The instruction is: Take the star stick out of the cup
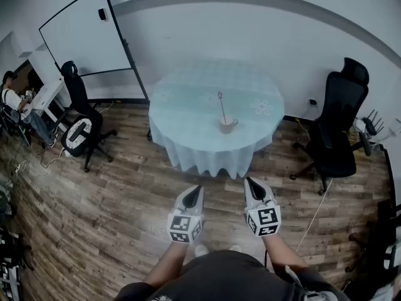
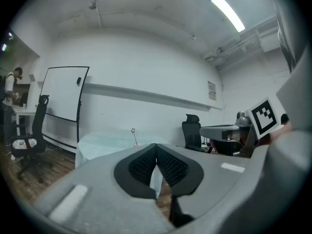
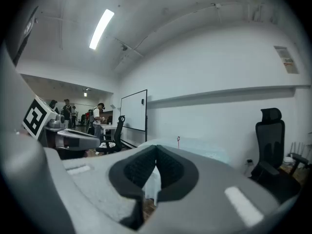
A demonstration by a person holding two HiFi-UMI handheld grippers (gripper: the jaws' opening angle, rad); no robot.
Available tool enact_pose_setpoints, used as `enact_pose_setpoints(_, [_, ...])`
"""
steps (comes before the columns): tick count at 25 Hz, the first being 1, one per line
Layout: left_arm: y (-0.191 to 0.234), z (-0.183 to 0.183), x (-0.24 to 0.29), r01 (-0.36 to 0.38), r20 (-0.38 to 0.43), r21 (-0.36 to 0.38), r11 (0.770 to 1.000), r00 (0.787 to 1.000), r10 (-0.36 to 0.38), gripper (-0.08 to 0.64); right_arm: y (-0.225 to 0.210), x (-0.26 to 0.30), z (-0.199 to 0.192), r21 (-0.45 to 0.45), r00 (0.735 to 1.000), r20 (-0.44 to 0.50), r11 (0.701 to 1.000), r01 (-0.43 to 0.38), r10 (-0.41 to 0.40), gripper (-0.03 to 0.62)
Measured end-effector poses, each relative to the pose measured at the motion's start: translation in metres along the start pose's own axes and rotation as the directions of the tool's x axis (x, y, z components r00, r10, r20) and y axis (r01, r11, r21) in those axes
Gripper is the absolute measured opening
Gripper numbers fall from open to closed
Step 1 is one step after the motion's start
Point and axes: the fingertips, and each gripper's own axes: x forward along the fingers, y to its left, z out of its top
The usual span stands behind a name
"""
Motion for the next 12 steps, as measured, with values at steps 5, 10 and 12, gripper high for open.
enact_pose_setpoints(5, [0.008, -0.003, -0.009, -0.031, -0.001, 0.011, 0.999, 1.000, 0.031, 0.005, 0.004, -0.005, 0.003, 0.041, 1.000, 0.021, 0.999, -0.006, 0.006, 0.003])
enact_pose_setpoints(10, [0.013, -0.004, -0.015, -0.032, -0.002, 0.001, 0.999, 0.999, 0.032, 0.006, 0.009, -0.004, 0.002, 0.053, 1.000, 0.019, 0.999, -0.006, 0.005, 0.003])
enact_pose_setpoints(12, [0.015, -0.005, -0.017, -0.028, -0.002, -0.002, 1.000, 1.000, 0.028, 0.006, 0.012, -0.005, 0.002, 0.053, 1.000, 0.021, 0.999, -0.001, 0.000, 0.003])
